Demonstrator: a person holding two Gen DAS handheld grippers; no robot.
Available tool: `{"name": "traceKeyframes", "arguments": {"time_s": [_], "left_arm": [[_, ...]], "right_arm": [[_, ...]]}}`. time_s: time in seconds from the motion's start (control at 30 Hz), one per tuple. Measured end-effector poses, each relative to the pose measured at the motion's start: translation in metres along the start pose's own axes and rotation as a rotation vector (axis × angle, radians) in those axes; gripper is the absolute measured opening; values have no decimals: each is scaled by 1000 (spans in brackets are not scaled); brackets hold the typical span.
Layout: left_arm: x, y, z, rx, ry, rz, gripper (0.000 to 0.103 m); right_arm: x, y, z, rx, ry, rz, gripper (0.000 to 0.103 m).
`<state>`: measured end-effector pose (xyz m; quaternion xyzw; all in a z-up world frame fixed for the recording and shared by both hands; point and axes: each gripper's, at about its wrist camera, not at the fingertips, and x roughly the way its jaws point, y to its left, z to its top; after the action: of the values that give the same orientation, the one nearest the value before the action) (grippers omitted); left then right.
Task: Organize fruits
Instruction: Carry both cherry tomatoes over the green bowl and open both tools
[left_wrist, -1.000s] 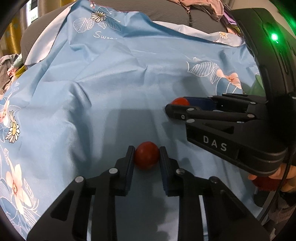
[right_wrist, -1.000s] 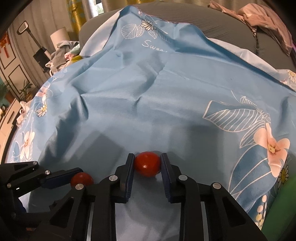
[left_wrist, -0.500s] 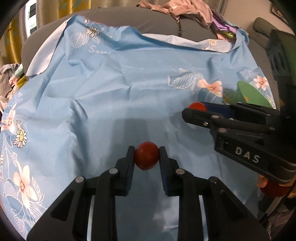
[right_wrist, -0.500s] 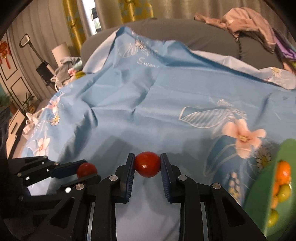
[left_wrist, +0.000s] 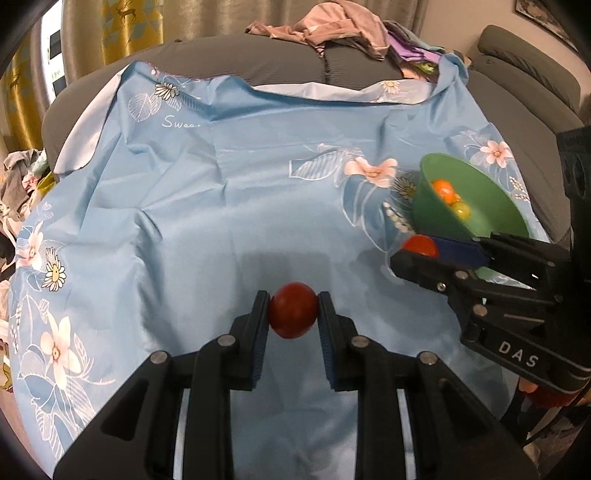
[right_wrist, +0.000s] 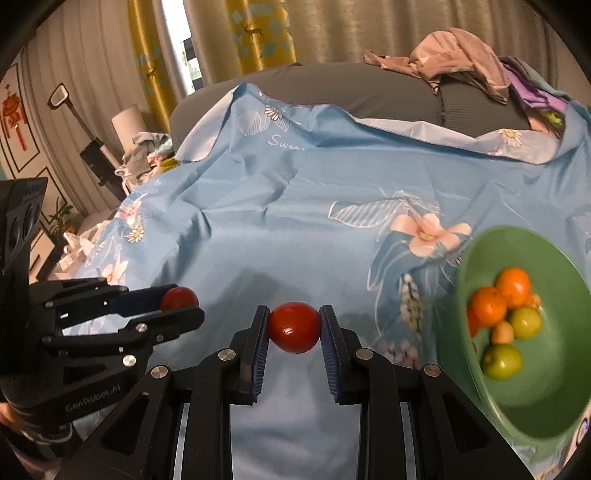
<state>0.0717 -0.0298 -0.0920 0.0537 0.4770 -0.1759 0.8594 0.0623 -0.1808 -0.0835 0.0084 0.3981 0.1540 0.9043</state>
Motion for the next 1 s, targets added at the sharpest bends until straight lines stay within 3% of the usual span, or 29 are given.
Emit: {"name": "traceKeyframes", "arguments": {"time_s": [0.5,1.0], "left_arm": [[-25,-40,-17,55,-8,-2,25],[-28,-84,-9,142,-19,-33,25]], "right_arm": [[-49,-5,-34,35,-53,21,29],[-88,-44,-50,128,-126,-28,29]]}}
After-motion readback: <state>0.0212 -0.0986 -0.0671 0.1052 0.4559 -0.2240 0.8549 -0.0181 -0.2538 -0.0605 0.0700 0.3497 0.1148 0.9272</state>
